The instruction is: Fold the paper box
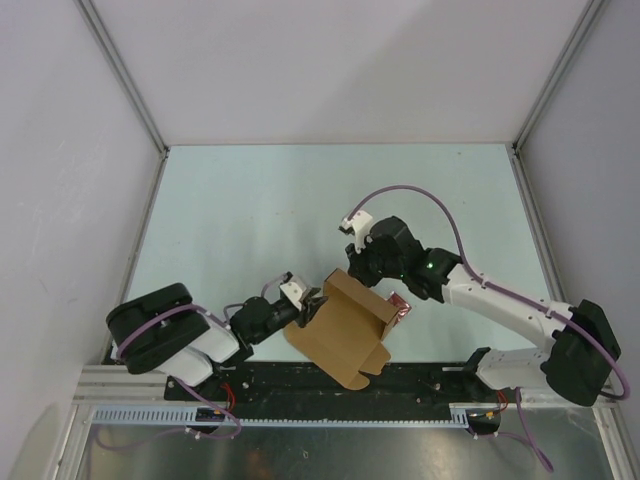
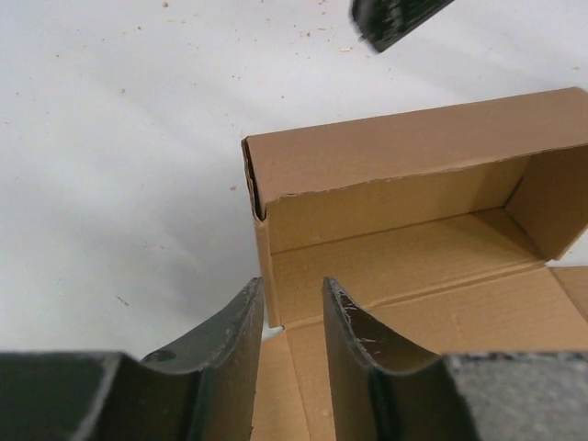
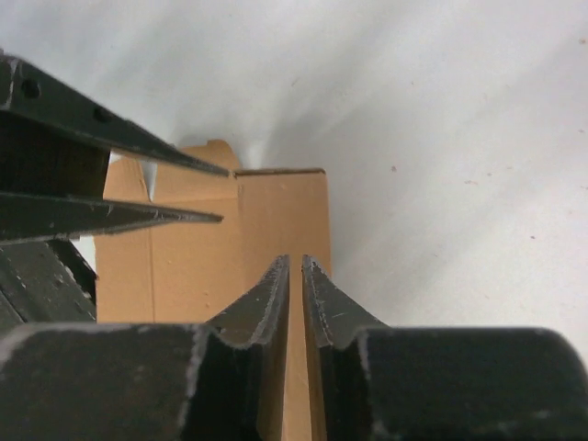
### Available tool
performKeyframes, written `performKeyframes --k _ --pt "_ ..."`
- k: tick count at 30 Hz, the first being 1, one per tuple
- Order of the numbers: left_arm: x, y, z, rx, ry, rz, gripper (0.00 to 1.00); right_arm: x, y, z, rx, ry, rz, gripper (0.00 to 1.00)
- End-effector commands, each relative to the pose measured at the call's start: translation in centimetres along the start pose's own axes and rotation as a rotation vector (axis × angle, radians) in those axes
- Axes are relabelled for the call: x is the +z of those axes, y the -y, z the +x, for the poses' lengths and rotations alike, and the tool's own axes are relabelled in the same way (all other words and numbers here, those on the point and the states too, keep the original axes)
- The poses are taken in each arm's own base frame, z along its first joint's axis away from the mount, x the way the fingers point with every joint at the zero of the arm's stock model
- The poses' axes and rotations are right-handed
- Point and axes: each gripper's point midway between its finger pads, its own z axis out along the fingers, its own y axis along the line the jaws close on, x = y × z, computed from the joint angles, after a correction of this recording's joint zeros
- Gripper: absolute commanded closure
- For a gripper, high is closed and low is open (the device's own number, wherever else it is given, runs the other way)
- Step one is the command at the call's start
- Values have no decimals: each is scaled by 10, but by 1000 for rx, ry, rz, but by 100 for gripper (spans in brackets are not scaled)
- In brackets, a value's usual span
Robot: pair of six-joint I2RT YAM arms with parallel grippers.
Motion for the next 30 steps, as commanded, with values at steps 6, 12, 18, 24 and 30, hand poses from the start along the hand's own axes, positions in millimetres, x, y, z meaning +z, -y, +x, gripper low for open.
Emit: performKeyframes --k 6,12,18,24,30 --pt "-10 15 -26 -62 111 62 80 30 -19 -5 45 48 -70 93" --pt "-6 15 -22 -54 96 61 87 39 -22 10 36 -2 -71 94" --pt "-1 14 -18 -44 81 57 89 44 -22 21 36 -36 -71 94" --pt "2 8 -17 -29 78 24 94 46 -24 30 36 -60 -74 95" --pt "2 -4 -17 -25 80 -44 98 48 -24 36 35 -73 -76 95"
